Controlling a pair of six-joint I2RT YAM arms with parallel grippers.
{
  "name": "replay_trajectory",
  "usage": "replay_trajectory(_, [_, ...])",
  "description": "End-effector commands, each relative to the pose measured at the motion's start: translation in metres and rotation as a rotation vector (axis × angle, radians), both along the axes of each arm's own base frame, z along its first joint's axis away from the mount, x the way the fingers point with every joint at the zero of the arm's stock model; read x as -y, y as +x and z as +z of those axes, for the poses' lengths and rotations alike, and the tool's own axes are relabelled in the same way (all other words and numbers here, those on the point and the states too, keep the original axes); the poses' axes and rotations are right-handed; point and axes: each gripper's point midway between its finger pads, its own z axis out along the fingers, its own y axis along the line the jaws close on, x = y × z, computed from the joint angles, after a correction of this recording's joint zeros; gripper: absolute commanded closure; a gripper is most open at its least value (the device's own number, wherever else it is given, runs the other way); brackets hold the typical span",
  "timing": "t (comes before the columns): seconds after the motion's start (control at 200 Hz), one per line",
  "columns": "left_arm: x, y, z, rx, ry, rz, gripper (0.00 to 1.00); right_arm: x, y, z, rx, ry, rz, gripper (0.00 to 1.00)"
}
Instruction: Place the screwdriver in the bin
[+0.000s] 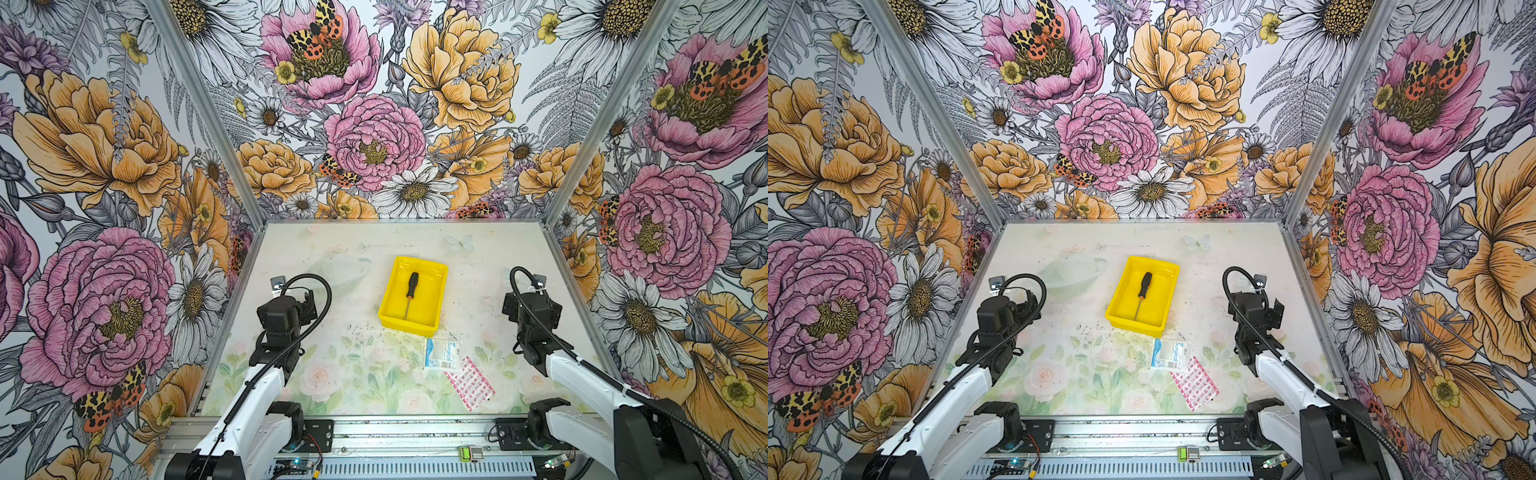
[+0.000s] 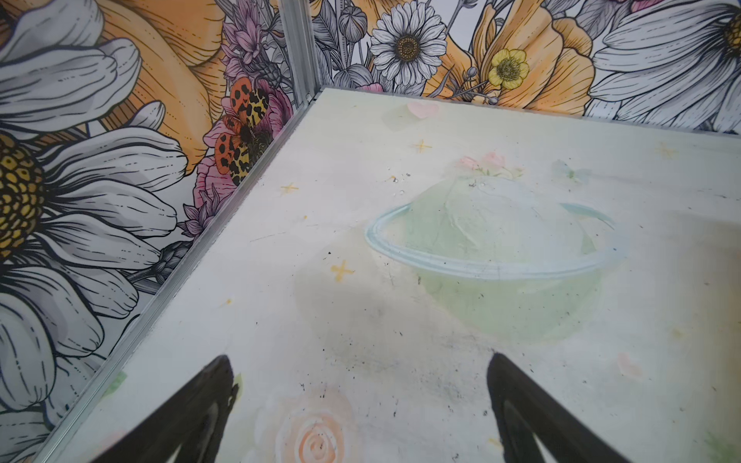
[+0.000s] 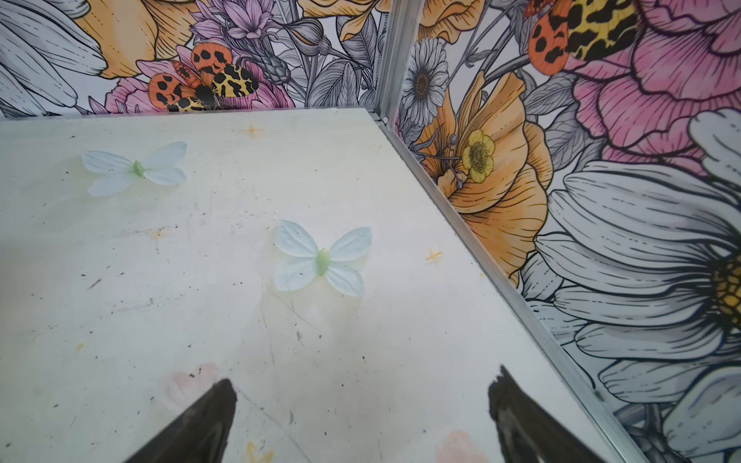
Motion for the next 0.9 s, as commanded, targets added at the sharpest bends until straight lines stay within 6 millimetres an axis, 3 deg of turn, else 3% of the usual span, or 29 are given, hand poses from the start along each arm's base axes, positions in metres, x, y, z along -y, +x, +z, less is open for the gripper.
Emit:
replay_trajectory(0.0, [-0.007, 0.011, 0.009, 0.104, -0.015, 0.016, 0.01, 0.002, 0.015, 0.016, 0.112, 0.031, -0.012, 0.01])
replay_trajectory(0.2, [-0.017, 0.03, 0.002, 0.142, -0.034, 0.052, 0.01, 0.015, 0.036, 0.02, 0.154, 0.034, -0.036, 0.01])
replay_trajectory(0.405, [-0.014, 0.052, 0.01, 0.225, -0.033, 0.019, 0.01, 0.018, 0.064, 0.016, 0.137, 0.041, -0.028, 0.0])
replay_trajectory(0.58, [-0.013, 0.065, 0.016, 0.305, -0.032, 0.016, 0.01, 0.024, 0.064, 0.016, 0.141, 0.042, -0.046, 0.01])
replay_trajectory(0.896, [-0.001, 0.082, -0.008, 0.314, -0.018, -0.055, 0.01, 0.02, 0.073, 0.01, 0.184, 0.067, 0.043, 0.01])
